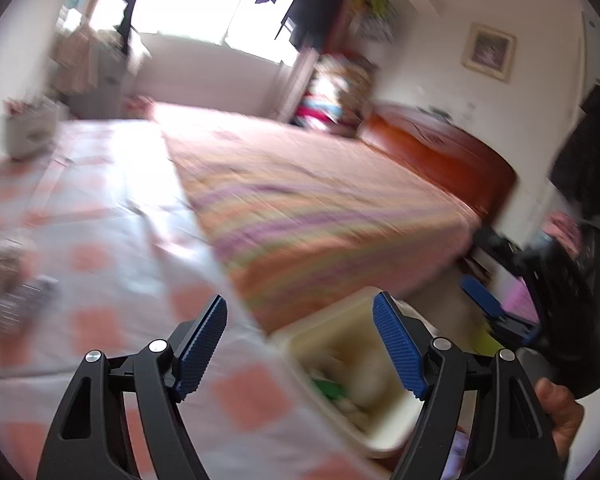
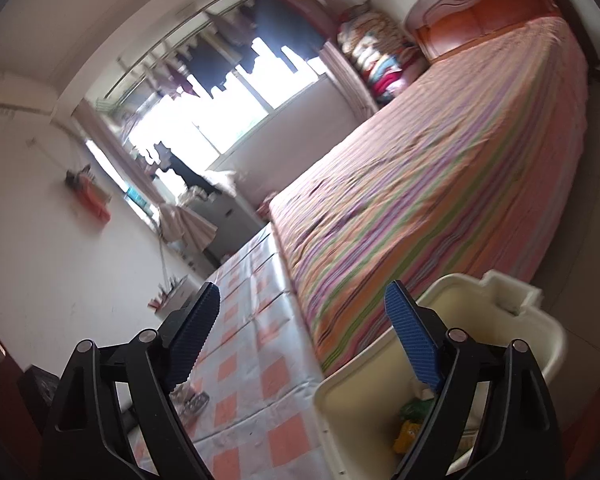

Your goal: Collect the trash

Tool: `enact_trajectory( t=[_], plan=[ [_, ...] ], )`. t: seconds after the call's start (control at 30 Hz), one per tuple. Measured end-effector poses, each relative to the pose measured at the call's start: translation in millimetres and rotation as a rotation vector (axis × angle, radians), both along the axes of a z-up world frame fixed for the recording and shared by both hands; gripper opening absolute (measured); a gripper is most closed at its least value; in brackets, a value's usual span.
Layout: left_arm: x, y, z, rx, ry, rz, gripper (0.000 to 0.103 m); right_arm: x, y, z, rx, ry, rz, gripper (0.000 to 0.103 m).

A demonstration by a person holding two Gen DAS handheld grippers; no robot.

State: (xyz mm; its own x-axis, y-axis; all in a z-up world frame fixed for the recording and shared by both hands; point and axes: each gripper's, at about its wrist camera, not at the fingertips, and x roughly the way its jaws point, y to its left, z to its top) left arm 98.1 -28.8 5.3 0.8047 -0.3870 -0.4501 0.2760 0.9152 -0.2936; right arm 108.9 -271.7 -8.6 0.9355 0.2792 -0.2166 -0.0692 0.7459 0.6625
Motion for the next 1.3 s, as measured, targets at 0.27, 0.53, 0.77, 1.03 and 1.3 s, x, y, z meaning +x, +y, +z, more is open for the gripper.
enact_trajectory(
  t=[0.27,0.53,0.77,1.03,1.3],
  plan=[
    [-44.2,148.3,6.4,0.148,-0.23,0.56,0.08,13.9,122.1,4.2,-0.116,0.002,0.211,0.086],
    [-44.1,214.1,-16.1,-0.021,-0.092,0.643,0.081,44.3,185.6,-19.1,-0.177,0.069,0.323,0.087],
    [-50.2,226.6,-17.6,-0.036,-0.085,0.653,0.08,49.2,192.0,-19.2,-0.196,0.081,0.373,0.087],
    [-43.4,227.0,-23.7,-0.04,-0.054,0.662,0.081,41.0,177.1,-9.9,-0.19,0.077,0.378,0.087],
    [-33.0,216.1,-30.3,-0.01,-0.03,0.649,0.081,36.5,166.2,-7.2,-0.176,0.07,0.375,0.087]
  ],
)
